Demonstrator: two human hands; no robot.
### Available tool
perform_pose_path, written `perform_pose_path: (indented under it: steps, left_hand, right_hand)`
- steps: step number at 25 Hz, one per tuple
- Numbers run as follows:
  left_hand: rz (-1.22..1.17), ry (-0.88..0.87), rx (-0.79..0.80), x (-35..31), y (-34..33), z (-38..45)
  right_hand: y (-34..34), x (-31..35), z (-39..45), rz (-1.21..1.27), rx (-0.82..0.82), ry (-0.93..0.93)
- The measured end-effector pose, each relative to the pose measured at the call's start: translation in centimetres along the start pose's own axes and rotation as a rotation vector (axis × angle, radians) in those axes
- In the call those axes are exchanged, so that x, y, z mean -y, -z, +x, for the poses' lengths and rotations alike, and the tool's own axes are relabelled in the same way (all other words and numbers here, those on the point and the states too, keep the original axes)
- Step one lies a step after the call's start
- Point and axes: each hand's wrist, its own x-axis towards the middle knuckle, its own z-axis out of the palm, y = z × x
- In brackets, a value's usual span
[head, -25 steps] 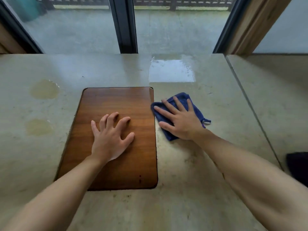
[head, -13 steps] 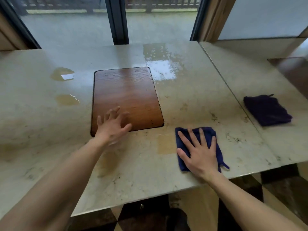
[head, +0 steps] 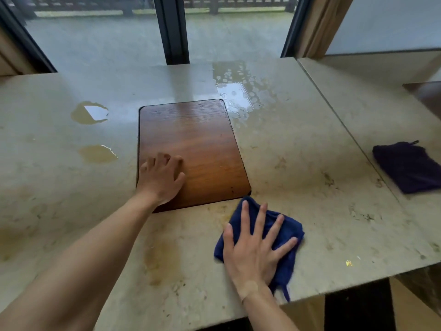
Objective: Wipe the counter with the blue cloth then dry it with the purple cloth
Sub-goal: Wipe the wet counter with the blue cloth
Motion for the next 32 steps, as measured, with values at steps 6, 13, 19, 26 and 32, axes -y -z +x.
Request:
perform_pose_path:
  steps: [6,13,19,26,32]
  left_hand:
    - [0.087,-0.190,-0.127,2.6,-0.7,4.1]
    - [0.047,-0.185,-0.034,3.5,-0.2,6.4]
    - [0.040,-0.197,-0.017,3.4,0.1,6.6]
    - [0.019,-0.221,-0.082,4.0,-1.2,6.9]
    - [0.004,-0.082,-0.121,4.0,-0.8,6.4]
  right_hand:
    - [-0.4,4.6,10.7,-0.053,0.063,-0.010]
    - [0.7,8.9,23.3,-0.064,0.021,0.120]
    - [1.4,16.3,42.4,-0.070,0.117,0.243]
    - [1.4,24.2,55.7,-0.120,0.173,0.458]
    - [1.3,24.3,56.4,-0.192,0.185,0.739]
